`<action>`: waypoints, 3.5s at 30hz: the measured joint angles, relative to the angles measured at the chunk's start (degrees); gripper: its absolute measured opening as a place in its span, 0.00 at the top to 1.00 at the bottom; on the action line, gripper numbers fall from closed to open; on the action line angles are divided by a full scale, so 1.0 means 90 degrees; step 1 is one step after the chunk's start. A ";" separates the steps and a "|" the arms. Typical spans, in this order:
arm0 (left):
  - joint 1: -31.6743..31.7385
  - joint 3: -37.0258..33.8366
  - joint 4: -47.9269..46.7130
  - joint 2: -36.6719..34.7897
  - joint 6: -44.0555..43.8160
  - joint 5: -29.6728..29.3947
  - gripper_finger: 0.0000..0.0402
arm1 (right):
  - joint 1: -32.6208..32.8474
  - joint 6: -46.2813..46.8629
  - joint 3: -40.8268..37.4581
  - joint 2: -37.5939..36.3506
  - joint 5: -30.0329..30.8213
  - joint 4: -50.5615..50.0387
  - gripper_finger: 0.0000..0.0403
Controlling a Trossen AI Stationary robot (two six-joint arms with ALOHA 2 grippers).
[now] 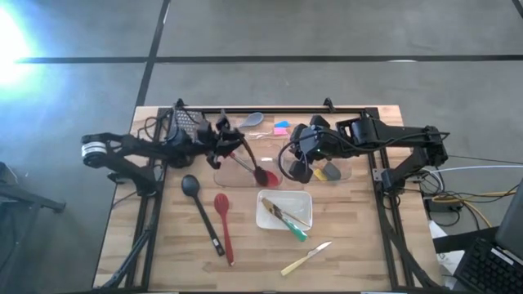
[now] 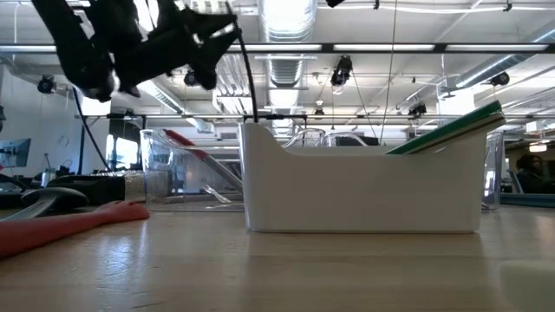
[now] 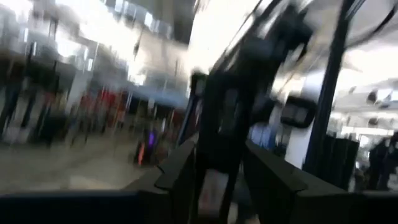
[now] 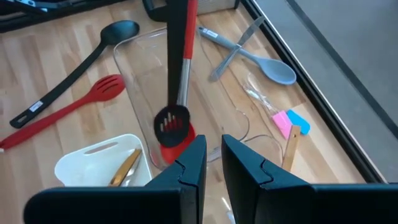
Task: Pick & Place Kitchen Items
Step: Put the black serving spoon into the left transparent bin, then put the pink spatula into the right transparent bin
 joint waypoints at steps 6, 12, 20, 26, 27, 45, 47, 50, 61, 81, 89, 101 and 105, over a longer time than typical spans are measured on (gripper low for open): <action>0.0024 -0.0613 -0.0662 -0.0618 0.0061 -0.0008 0.64 | 0.0000 0.0000 0.0000 0.0000 0.0002 0.0052 0.89; 0.0024 -0.1133 -0.0834 -0.1049 0.0083 -0.0010 0.69 | 0.0000 0.0000 0.0000 0.0000 0.0005 0.0107 0.89; 0.0136 -0.1465 -0.1908 -0.1679 0.0388 -0.0048 0.74 | 0.0000 0.0000 0.0000 0.0000 0.0005 0.0110 0.89; 0.0410 -0.1083 -0.4525 -0.2280 0.1062 -0.0055 0.77 | 0.0000 -0.0010 0.0000 0.0000 0.0005 0.0110 0.89; 0.0442 -0.0982 -0.5046 -0.2361 0.1262 -0.0054 0.77 | 0.0000 -0.0016 0.0000 0.0000 0.0005 0.0110 0.89; 0.0457 0.3284 -1.3708 -0.3045 0.3578 -0.0689 0.78 | -0.0002 -0.0194 0.0000 0.0000 0.0012 0.0107 0.89; 0.0454 0.3766 -1.4271 -0.3011 0.3584 -0.0689 0.78 | -0.0002 -0.0194 0.0000 0.0000 0.0012 0.0107 0.89; 0.0454 0.4295 -1.4991 -0.2976 0.3581 -0.0694 0.78 | -0.0002 -0.0194 0.0000 0.0000 0.0012 0.0109 0.89; 0.0454 0.5106 -1.5155 -0.2961 0.3811 -0.1011 0.78 | -0.0002 -0.0238 0.0000 -0.0002 0.0012 0.0129 0.89; 0.0481 0.5052 -1.5810 -0.2302 0.4114 -0.4646 0.81 | -0.0045 -0.0954 -0.0019 0.0046 0.0448 -0.0443 0.89; 0.0481 0.4440 -1.5177 -0.2777 0.3968 -0.4191 0.85 | -0.0466 -0.0811 -0.0021 0.0034 0.0910 -0.0610 0.89; 0.0477 0.4179 -1.5474 -0.2757 0.3824 -0.3309 0.86 | -0.0424 -0.0772 -0.0022 0.0036 0.0717 -0.0900 0.89; 0.0481 0.4176 -1.5343 -0.2756 0.3672 -0.3170 0.86 | -0.0501 -0.0725 -0.0022 0.0036 0.0724 -0.0898 0.89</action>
